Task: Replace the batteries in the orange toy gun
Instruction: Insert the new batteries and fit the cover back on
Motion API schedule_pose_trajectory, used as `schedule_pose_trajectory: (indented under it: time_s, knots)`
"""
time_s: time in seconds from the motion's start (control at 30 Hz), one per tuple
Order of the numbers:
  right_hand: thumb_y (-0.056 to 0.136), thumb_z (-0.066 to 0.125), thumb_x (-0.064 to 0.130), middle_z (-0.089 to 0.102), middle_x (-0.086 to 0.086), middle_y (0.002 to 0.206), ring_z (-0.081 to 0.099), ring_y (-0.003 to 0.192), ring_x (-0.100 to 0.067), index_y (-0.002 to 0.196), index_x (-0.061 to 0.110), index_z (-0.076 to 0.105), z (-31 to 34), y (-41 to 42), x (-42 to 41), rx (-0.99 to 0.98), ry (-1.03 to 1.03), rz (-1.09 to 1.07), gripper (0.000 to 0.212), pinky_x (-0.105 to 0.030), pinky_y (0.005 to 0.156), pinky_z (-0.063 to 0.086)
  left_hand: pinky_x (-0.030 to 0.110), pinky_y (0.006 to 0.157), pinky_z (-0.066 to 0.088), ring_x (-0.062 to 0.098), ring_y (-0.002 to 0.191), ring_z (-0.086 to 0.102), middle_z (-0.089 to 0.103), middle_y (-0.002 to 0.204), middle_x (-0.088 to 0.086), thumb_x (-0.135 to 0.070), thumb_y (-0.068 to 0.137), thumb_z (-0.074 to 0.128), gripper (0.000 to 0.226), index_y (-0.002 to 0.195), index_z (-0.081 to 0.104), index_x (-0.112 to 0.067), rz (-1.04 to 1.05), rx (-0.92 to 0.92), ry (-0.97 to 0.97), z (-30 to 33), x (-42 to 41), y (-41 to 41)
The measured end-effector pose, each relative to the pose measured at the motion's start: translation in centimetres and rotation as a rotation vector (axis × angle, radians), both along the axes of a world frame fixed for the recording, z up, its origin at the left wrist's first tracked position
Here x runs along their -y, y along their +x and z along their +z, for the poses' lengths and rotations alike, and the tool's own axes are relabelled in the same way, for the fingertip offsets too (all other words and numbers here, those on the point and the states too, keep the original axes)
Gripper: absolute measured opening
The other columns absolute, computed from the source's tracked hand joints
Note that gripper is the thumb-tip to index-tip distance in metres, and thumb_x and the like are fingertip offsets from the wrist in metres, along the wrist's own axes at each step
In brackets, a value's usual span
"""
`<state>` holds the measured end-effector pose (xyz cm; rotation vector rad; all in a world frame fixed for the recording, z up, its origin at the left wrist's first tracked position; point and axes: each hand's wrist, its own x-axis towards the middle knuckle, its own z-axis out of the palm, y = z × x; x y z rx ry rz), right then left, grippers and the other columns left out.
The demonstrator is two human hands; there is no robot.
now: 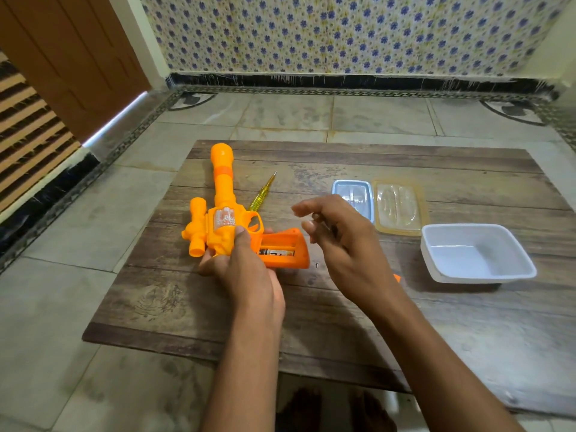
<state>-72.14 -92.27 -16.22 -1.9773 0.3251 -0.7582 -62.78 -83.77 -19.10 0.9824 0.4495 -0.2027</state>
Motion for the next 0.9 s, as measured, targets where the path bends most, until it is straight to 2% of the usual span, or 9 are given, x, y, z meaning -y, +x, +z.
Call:
schedule_pose_trajectory:
  time_s: [0.07, 0.17, 0.23, 0.33, 0.4, 0.57, 0.7, 0.83, 0.9]
  knots:
    - [0.102, 0.055, 0.013, 0.055, 0.002, 0.104, 0.055, 0.099, -0.002, 0.126, 0.015, 0.071, -0.1, 0.1, 0.2, 0.012, 0.034, 0.0, 0.029, -0.015, 0.085, 0.045, 0.056, 0.095, 0.059, 0.026, 0.116, 0.069, 0.064, 0.137, 0.007, -0.009, 0.099, 0.066, 0.05, 0.14, 0.043, -0.026, 0.002, 0.013, 0.014, -0.1, 0.0, 0.0]
    - [0.102, 0.059, 0.004, 0.05, -0.001, 0.095, 0.052, 0.091, -0.001, 0.124, 0.015, 0.073, -0.3, 0.2, 0.2, 0.031, 0.026, -0.027, 0.029, -0.014, 0.079, 0.045, 0.057, 0.097, 0.058, 0.029, 0.119, 0.068, 0.062, 0.138, 0.008, -0.007, 0.098, 0.067, 0.049, 0.133, 0.042, -0.031, 0.017, 0.025, 0.021, -0.1, 0.2, -0.1]
    - [0.099, 0.063, 0.002, 0.053, -0.003, 0.092, 0.054, 0.088, -0.003, 0.117, 0.015, 0.076, -0.4, 0.5, -0.1, 0.076, 0.009, -0.082, 0.026, -0.016, 0.076, 0.044, 0.059, 0.096, 0.058, 0.032, 0.117, 0.069, 0.063, 0.136, 0.009, -0.009, 0.095, 0.07, 0.052, 0.134, 0.042, -0.029, 0.013, 0.025, 0.034, 0.1, 0.1, -0.2]
    - [0.095, 0.069, 0.007, 0.064, 0.004, 0.09, 0.061, 0.083, -0.008, 0.107, 0.017, 0.079, -0.4, 1.2, -0.6, 0.158, 0.054, -0.124, 0.019, -0.029, 0.071, 0.048, 0.06, 0.095, 0.058, 0.035, 0.113, 0.071, 0.065, 0.133, 0.01, -0.019, 0.08, 0.072, 0.064, 0.135, 0.043, -0.032, -0.014, 0.031, 0.074, 0.2, 0.0, -0.3]
    - [0.092, 0.074, 0.008, 0.071, 0.008, 0.093, 0.066, 0.082, -0.009, 0.103, 0.02, 0.079, -0.5, 1.7, -0.9, 0.166, 0.061, -0.123, 0.017, -0.034, 0.068, 0.051, 0.06, 0.097, 0.057, 0.033, 0.114, 0.07, 0.064, 0.134, 0.01, -0.014, 0.085, 0.071, 0.059, 0.131, 0.041, -0.035, -0.007, 0.026, 0.105, 0.0, 0.0, -0.3]
    - [0.087, 0.076, -0.001, 0.076, 0.007, 0.09, 0.072, 0.085, -0.008, 0.098, 0.012, 0.078, -1.6, 2.3, -1.3, 0.14, -0.021, -0.13, 0.018, -0.025, 0.079, 0.057, 0.056, 0.097, 0.057, 0.027, 0.115, 0.066, 0.057, 0.138, 0.008, -0.008, 0.096, 0.067, 0.056, 0.137, 0.035, -0.03, 0.012, 0.016, 0.157, -0.4, 0.1, -0.6]
    - [0.083, 0.074, -0.009, 0.073, 0.004, 0.082, 0.067, 0.074, -0.007, 0.093, 0.004, 0.077, -2.2, 2.5, -1.1, 0.109, -0.142, -0.078, 0.016, -0.013, 0.076, 0.051, 0.055, 0.099, 0.056, 0.027, 0.115, 0.066, 0.058, 0.138, 0.009, -0.008, 0.097, 0.066, 0.056, 0.139, 0.034, -0.027, 0.014, 0.044, 0.2, -0.3, 0.2, -0.7]
    - [0.079, 0.074, -0.006, 0.076, -0.006, 0.087, 0.07, 0.08, -0.018, 0.089, 0.004, 0.078, -2.6, 2.8, -0.9, 0.08, -0.312, -0.016, 0.014, -0.028, 0.073, 0.056, 0.057, 0.1, 0.055, 0.028, 0.116, 0.065, 0.058, 0.138, 0.011, -0.006, 0.096, 0.066, 0.055, 0.137, 0.035, -0.027, 0.028, 0.054, 0.21, -0.2, 0.1, -0.7]
    - [0.081, 0.071, -0.004, 0.076, -0.008, 0.088, 0.07, 0.081, -0.019, 0.089, 0.003, 0.079, -2.7, 2.9, -0.7, 0.102, -0.305, -0.006, 0.013, -0.027, 0.074, 0.055, 0.055, 0.1, 0.055, 0.028, 0.117, 0.065, 0.057, 0.139, 0.011, -0.006, 0.097, 0.066, 0.055, 0.138, 0.035, -0.026, 0.03, 0.058, 0.203, -0.1, 0.1, -0.7]
